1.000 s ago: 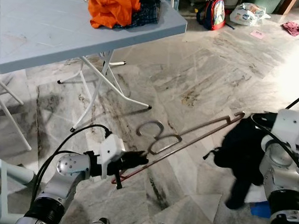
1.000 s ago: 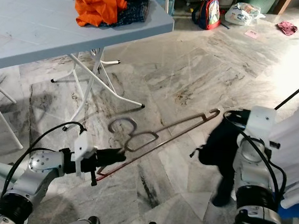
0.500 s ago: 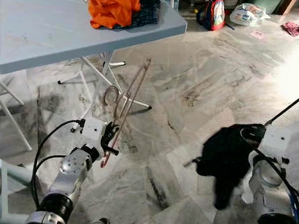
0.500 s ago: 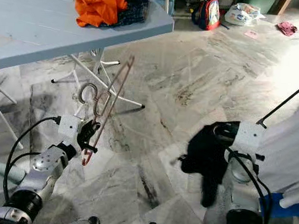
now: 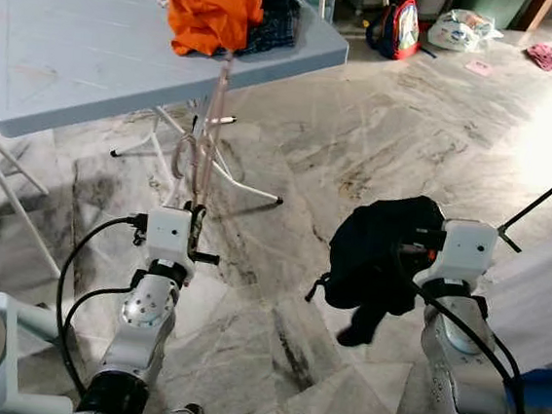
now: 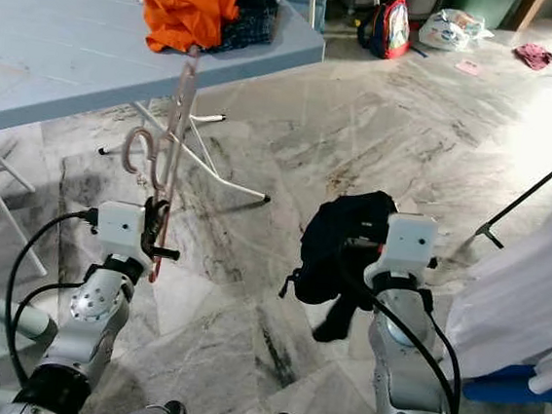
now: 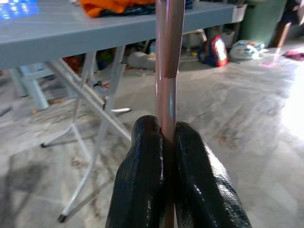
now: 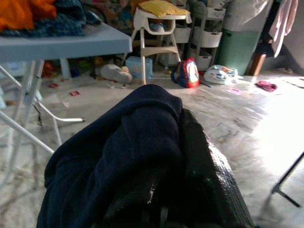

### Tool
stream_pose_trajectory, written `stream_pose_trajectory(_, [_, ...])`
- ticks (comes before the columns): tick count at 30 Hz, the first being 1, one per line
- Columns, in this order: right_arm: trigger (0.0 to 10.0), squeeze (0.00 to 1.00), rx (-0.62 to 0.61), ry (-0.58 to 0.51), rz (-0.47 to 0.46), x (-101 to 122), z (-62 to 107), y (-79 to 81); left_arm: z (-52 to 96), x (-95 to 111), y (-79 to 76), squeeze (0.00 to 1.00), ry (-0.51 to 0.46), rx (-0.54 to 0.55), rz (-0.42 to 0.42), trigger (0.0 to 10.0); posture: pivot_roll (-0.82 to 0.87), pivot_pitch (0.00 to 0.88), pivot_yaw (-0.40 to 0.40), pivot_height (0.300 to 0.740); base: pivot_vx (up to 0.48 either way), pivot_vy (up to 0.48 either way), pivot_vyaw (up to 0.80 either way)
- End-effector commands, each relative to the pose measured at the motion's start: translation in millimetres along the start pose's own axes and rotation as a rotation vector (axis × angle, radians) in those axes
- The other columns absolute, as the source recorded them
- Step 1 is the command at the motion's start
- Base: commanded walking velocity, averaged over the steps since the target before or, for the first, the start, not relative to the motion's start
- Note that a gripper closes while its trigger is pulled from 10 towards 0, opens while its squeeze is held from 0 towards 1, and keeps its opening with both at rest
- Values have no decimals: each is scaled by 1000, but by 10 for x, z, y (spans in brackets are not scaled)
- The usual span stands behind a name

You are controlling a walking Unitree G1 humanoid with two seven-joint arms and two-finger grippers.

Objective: Hang hanger

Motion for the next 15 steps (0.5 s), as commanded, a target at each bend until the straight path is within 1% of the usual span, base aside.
stream_pose_trajectory(1, [10000, 0, -6, -39, -35, 114, 12, 14, 9, -17, 126, 0, 14, 43, -3, 10000, -11, 113, 6, 740, 0, 0, 0])
stream_pose_trajectory(2, [10000, 0, -4, -38, -39, 118, 13, 23, 6, -16, 142, 0, 17, 49, 1, 10000, -11, 113, 6, 740, 0, 0, 0])
stream_pose_trajectory(5, [10000, 0, 33, -49, -12, 146, 15, 90, -4, 11, 169, 0, 17, 51, 3, 10000, 0, 110, 3, 740, 0, 0, 0])
stream_pose_trajectory(9, [10000, 0, 41, -48, -21, 151, 13, 111, -3, 41, 180, 0, 16, 53, 9, 10000, 14, 104, -1, 740, 0, 0, 456])
stream_pose_trajectory(12, [10000, 0, 53, -52, -39, 165, -17, 159, 8, 59, 156, 0, 14, 45, 25, 10000, 35, 80, -2, 740, 0, 0, 790])
stream_pose_trajectory(15, [10000, 0, 63, -55, -47, 172, -32, 195, 7, 71, 137, 0, 11, 39, 30, 10000, 38, 74, -2, 740, 0, 0, 769])
Point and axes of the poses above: a point about 5 cm out from each wrist's last joint towards the gripper, its own z axis pointing back from the gripper into the wrist, its own x axis along the axis of the wrist's last joint, y = z × x, the point moved 5 cm from there along -z, pointing out of the wrist towards the gripper, and after that the axes turned 7 degrees about z, right-handed, at the moved point
